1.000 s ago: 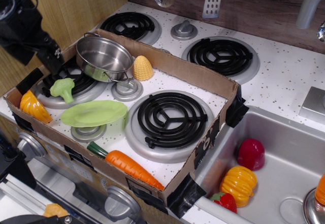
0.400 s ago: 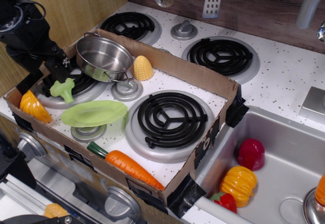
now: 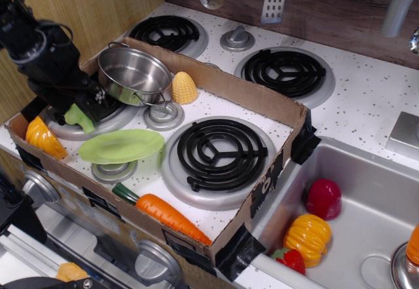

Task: Put broccoli in pot

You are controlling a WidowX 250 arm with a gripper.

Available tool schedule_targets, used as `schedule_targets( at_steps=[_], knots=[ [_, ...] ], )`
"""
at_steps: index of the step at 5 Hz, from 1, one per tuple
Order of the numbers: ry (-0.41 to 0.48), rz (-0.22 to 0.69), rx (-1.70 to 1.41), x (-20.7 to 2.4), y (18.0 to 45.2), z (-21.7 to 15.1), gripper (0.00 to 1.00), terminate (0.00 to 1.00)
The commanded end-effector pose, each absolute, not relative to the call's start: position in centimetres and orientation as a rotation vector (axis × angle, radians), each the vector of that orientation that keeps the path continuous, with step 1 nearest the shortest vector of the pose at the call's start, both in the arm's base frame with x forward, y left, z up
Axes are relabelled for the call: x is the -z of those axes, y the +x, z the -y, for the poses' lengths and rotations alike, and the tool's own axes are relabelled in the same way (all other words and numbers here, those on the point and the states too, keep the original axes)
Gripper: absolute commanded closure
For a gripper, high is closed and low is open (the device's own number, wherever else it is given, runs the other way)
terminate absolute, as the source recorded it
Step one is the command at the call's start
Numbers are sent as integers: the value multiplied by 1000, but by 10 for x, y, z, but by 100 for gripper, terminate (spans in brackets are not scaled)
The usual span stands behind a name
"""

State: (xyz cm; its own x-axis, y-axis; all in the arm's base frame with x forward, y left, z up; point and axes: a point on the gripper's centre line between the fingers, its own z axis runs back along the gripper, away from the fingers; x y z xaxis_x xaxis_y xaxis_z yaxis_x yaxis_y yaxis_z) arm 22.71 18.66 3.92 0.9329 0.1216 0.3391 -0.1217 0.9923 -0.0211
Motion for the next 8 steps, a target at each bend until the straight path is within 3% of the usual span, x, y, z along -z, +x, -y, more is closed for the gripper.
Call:
schedule_targets(
  at_steps=[1, 2, 4, 5, 6, 7, 8],
  knots=[
    [140, 385, -88, -27, 221, -197, 0, 0],
    [188, 361, -68, -26, 226, -202, 100, 0],
    [275, 371, -10, -52, 238, -205, 100, 0],
    [307, 376, 9, -76, 251, -207, 100, 0],
    [281, 375, -55, -102, 261, -207, 100, 0],
    [286, 443, -98, -127, 270, -198, 100, 0],
    [200, 504, -222, -141, 280, -185, 100, 0]
  ],
)
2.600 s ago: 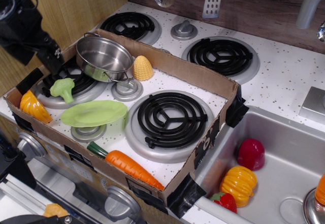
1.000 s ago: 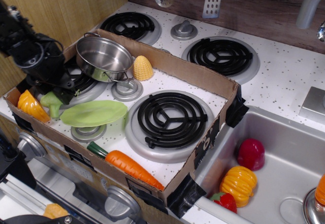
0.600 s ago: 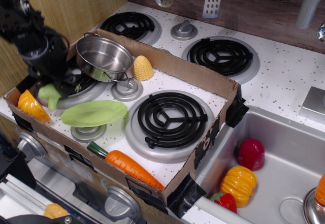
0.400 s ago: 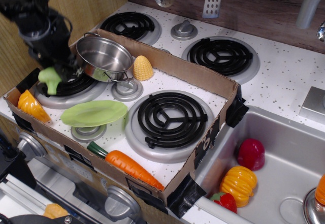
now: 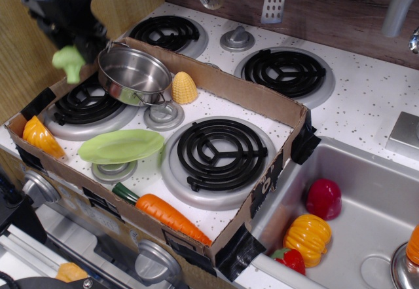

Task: Put broccoli in pot

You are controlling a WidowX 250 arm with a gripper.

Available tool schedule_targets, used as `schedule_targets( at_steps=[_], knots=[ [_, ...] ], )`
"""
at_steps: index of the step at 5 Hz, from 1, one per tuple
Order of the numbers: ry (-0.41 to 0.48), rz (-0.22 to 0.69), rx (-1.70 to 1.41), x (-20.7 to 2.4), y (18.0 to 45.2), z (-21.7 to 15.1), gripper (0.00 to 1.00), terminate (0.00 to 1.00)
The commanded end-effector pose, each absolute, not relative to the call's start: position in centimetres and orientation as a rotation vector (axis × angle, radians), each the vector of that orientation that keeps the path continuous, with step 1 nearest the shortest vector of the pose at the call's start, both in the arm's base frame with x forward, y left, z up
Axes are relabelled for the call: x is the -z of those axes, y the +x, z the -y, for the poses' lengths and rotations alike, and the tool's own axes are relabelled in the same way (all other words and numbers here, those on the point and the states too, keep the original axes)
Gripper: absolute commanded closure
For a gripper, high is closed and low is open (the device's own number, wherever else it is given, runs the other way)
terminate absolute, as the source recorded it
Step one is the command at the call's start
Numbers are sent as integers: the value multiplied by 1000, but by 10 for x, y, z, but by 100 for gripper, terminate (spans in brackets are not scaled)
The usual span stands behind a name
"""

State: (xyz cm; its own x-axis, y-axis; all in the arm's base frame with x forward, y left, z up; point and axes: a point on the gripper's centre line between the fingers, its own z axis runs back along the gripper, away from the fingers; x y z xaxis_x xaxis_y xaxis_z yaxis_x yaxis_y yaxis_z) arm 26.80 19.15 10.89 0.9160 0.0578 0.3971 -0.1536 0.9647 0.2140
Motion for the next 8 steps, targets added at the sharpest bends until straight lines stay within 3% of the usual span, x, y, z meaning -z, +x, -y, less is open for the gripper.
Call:
schedule_targets(
  at_steps=[1, 2, 4, 5, 6, 8],
  knots=[
    [93, 626, -291, -147, 294, -170, 100, 0],
    [65, 699, -289, -135, 308, -159, 100, 0],
    [15, 740, -229, -101, 337, -158, 100, 0],
    [2, 735, -140, -93, 339, -160, 0, 0],
    [142, 678, 23, -105, 341, -159, 0, 0],
    [336, 582, 216, -139, 326, -146, 0, 0]
  ],
)
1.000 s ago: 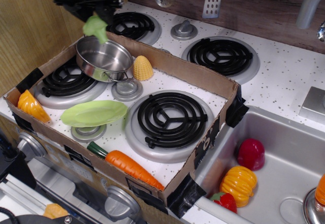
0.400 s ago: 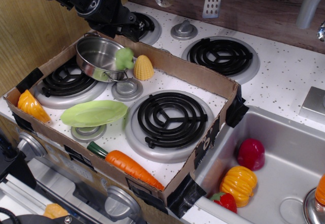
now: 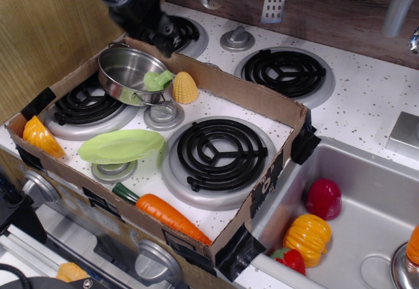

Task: Put broccoli in pot

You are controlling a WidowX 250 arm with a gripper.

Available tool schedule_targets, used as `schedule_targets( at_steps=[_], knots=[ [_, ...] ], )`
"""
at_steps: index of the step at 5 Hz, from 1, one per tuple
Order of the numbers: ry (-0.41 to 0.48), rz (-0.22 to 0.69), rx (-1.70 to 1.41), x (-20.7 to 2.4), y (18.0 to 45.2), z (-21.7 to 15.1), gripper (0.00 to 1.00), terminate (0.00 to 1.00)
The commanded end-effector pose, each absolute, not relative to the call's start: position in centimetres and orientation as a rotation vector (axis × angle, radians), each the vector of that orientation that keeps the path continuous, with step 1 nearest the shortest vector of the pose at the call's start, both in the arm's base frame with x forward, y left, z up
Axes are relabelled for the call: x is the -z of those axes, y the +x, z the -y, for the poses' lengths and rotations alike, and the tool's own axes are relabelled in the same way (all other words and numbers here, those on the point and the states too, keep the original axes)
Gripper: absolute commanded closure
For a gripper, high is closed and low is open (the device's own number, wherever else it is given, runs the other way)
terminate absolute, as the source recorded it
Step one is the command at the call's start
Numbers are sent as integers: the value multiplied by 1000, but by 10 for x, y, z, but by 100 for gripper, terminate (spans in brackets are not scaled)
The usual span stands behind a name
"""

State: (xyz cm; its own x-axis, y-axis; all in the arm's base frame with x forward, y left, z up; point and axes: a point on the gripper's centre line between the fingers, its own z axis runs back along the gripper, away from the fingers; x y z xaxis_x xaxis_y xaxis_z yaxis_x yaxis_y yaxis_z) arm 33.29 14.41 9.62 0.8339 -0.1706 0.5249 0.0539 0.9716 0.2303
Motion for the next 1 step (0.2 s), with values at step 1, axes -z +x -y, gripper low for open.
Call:
schedule_targets(
  at_steps=[1],
  knots=[
    [336, 582, 216, -139, 326, -146, 0, 100]
  ],
)
